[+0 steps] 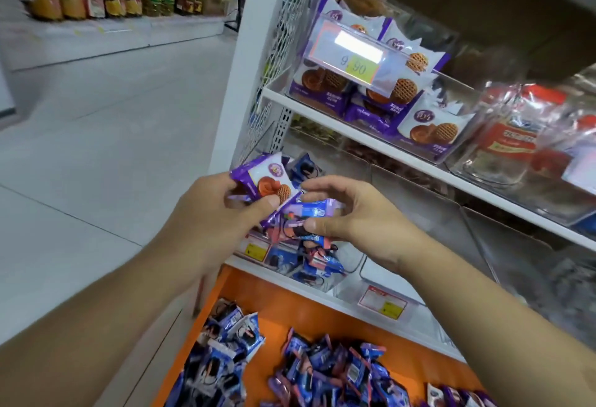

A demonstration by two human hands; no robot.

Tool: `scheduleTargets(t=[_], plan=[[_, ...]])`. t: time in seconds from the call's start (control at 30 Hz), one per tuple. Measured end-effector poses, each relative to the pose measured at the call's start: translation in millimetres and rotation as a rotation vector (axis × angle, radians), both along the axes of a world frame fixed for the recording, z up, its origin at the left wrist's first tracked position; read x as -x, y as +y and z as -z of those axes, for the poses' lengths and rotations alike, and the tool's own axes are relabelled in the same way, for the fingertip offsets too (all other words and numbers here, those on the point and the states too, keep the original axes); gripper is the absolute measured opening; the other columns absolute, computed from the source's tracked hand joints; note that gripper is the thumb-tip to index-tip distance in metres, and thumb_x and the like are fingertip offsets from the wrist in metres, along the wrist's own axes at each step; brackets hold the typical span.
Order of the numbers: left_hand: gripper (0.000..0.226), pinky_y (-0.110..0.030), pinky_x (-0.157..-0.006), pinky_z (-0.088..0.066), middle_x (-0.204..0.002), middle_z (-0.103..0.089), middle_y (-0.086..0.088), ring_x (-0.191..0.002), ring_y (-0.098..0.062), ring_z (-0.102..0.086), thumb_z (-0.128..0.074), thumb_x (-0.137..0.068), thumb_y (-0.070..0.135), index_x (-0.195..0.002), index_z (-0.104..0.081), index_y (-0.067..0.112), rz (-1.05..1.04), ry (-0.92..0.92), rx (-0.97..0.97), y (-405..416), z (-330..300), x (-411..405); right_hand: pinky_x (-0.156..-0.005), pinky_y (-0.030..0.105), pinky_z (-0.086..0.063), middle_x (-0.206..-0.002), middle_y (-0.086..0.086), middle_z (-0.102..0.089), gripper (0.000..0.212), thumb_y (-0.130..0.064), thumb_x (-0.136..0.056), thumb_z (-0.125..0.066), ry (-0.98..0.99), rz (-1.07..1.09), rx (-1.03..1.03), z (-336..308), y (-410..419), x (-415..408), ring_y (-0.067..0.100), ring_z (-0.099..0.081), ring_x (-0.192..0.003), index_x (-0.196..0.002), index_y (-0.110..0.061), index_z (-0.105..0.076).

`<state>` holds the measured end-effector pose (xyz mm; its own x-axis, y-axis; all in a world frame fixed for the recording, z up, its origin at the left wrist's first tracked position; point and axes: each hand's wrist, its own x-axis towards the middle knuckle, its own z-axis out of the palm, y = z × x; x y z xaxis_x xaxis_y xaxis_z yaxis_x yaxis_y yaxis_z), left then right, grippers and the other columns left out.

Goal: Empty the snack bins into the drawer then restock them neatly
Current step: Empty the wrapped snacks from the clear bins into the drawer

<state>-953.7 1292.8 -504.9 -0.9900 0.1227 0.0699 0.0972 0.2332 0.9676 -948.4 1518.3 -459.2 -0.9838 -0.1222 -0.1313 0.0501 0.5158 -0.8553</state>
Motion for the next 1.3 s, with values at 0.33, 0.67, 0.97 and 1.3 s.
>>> scheduleTargets(t=[0.33,0.67,0.97,1.3], plan=[[0.021,-0.023,-0.077,-0.054,-0.092,-0.076,0.017,-0.084,0.009,-0.068,-0.084,-0.082,0.038,-0.098,-0.069,0.037,0.292,-0.025,0.178,19.3,2.2,-28.8,-0.096,0.043,-0.059,-0.116,-0.020,-0.075,0.034,-0.015,-0.086,-0.086,-0.083,0.270,-0.267,62.5,84.9,-156.8,0.007,-0.073,-0.102,-0.112,-0.035,-0.076],[0.021,-0.029,-0.076,-0.058,-0.090,-0.075,0.016,-0.085,-0.002,-0.072,-0.082,-0.083,0.040,-0.098,-0.066,0.041,0.206,-0.042,0.177,26.1,10.6,-23.2,-0.087,0.014,-0.051,-0.108,-0.022,-0.072,0.031,-0.020,-0.094,-0.075,0.250,0.230,-0.483,30.4,64.8,-135.9,-0.001,-0.065,-0.101,-0.118,-0.039,-0.072],[0.029,-0.041,-0.080,-0.063,-0.093,-0.077,0.015,-0.085,-0.008,-0.074,-0.081,-0.081,0.046,-0.105,-0.066,0.040,0.164,-0.068,0.162,17.5,19.0,-8.3,-0.103,0.029,-0.052,-0.138,-0.002,-0.067,0.043,-0.027,-0.097,-0.074,0.152,-0.028,-0.828,12.0,35.9,40.7,0.016,-0.065,-0.123,-0.140,-0.025,-0.064],[0.040,-0.037,-0.076,-0.064,-0.098,-0.077,0.015,-0.086,-0.004,-0.074,-0.076,-0.075,0.059,-0.108,-0.068,0.039,0.194,-0.089,0.154,11.6,26.2,4.3,-0.077,0.029,-0.050,-0.118,-0.002,-0.071,0.043,-0.026,-0.078,-0.086,0.038,-0.120,-1.098,51.7,44.4,94.2,0.020,-0.066,-0.100,-0.118,-0.033,-0.073]])
